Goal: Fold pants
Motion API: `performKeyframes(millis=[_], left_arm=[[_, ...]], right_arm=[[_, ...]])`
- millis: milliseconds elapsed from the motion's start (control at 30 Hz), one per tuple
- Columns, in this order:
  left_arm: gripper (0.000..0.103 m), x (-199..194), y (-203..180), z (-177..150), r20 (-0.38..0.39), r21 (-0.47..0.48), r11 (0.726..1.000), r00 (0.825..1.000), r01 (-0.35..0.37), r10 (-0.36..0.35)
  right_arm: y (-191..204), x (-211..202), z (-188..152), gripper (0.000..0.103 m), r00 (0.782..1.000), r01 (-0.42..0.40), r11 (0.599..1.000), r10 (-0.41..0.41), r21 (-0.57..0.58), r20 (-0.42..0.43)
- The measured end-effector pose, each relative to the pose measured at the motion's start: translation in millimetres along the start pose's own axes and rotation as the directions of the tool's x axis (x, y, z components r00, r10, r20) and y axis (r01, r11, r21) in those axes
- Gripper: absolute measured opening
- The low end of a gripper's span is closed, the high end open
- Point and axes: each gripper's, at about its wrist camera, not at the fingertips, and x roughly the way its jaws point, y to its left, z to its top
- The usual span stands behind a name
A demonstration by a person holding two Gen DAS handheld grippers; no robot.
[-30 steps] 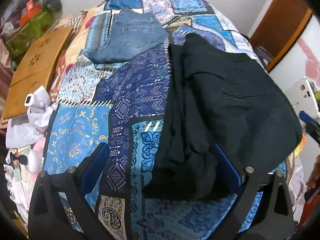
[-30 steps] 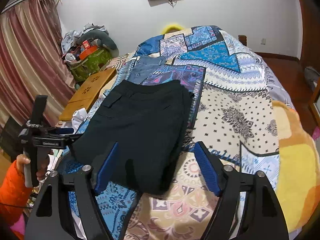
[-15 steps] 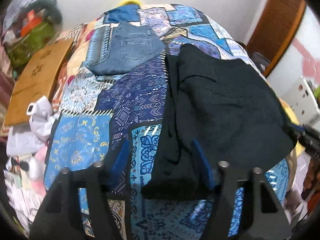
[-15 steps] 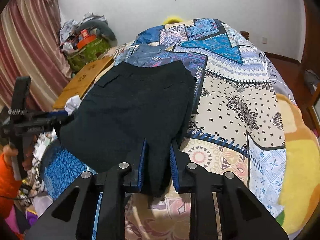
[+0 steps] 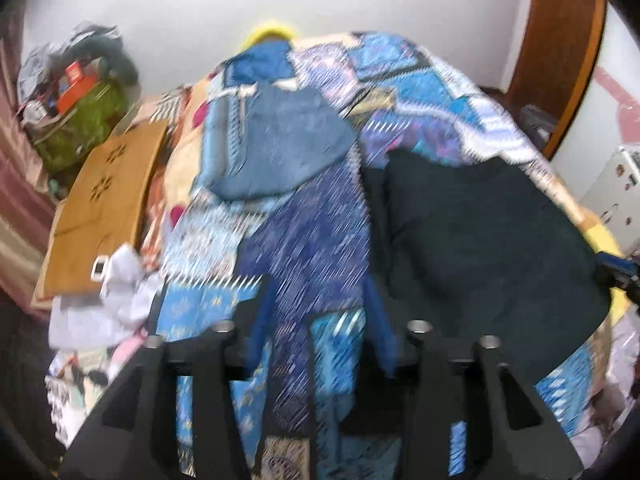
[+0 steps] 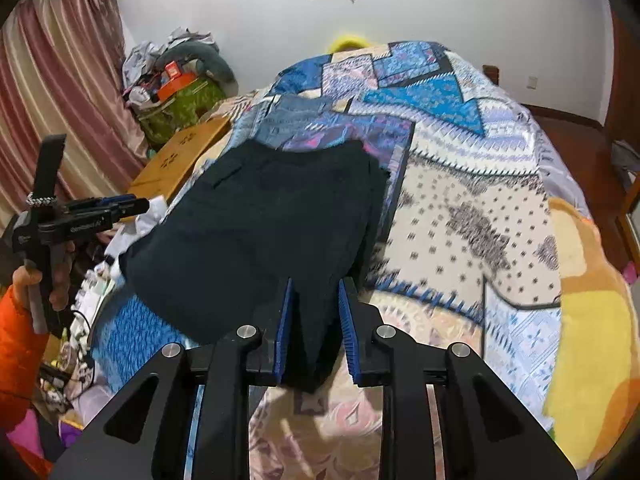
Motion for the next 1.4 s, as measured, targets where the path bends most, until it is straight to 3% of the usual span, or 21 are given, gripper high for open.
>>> performKeyframes(millis=[33,100,200,267,433,533,667,767,833,967,1133,1267,1333,1400], left_arm=[[0.07,0,-2,7,0.012,0.005,1.0,1.0,0.009,-0.01],[0.076,0,-11,22,0.041,0.026,0.999,0.999,0.028,-0.029],[0.081,13,-23,45,0.035,0.063,0.996,0.998,0.058,-0.06],[0.083,27,-32,58,0.01,0.088,0.993,0.997,0.079,-0.08],[0.084,65,-44,78,-0.073,0.113,0.987,0.992,0.115,-0.107],[0.084,88,-49,82,-0.116,0.127,0.983,0.986,0.134,-0.119],[0.078,108,-52,80,-0.138,0.126,0.978,0.979,0.169,-0.151],[0.069,116,-50,78,-0.141,0.111,0.978,0.977,0.175,-0.159],[0.069,118,-49,76,-0.127,0.099,0.988,0.986,0.118,-0.106],[0.07,120,-48,73,-0.09,0.099,0.993,0.995,0.058,-0.05],[0.069,113,-45,75,-0.082,0.09,0.994,0.995,0.06,-0.052],[0.069,83,-43,79,-0.056,0.104,0.991,0.995,0.082,-0.077],[0.071,64,-40,80,-0.023,0.112,0.991,0.997,0.075,-0.073],[0.079,50,-35,81,-0.01,0.097,0.991,0.996,0.092,-0.091]], right_arm=[[-2,-1,6,0.028,1.0,0.001,1.0,-0.001,0.004,0.014],[-6,-2,18,0.04,0.999,0.0,1.0,-0.001,0.012,0.045],[-12,3,37,0.055,0.997,0.032,0.999,-0.033,0.01,0.065],[-17,11,50,0.059,0.996,0.043,0.999,-0.044,0.004,0.076],[-29,45,74,0.059,0.999,0.03,1.0,-0.029,-0.003,0.042],[-33,71,82,0.059,1.0,0.014,1.0,-0.014,-0.023,-0.025],[-40,94,87,0.035,0.995,-0.015,1.0,0.012,-0.028,-0.094],[-43,101,86,0.03,0.995,-0.009,0.999,0.005,-0.035,-0.098],[-42,105,82,0.029,0.995,0.0,0.998,-0.006,-0.062,-0.097],[-38,109,78,0.028,0.994,0.029,0.996,-0.038,-0.09,-0.098],[-37,107,85,0.028,0.992,0.047,0.996,-0.056,-0.081,-0.113],[-31,85,88,0.029,0.994,0.067,0.996,-0.072,-0.061,-0.086],[-29,69,88,0.032,0.996,0.059,0.997,-0.063,-0.055,-0.071],[-26,53,86,0.05,0.997,0.059,0.997,-0.061,-0.05,-0.044]])
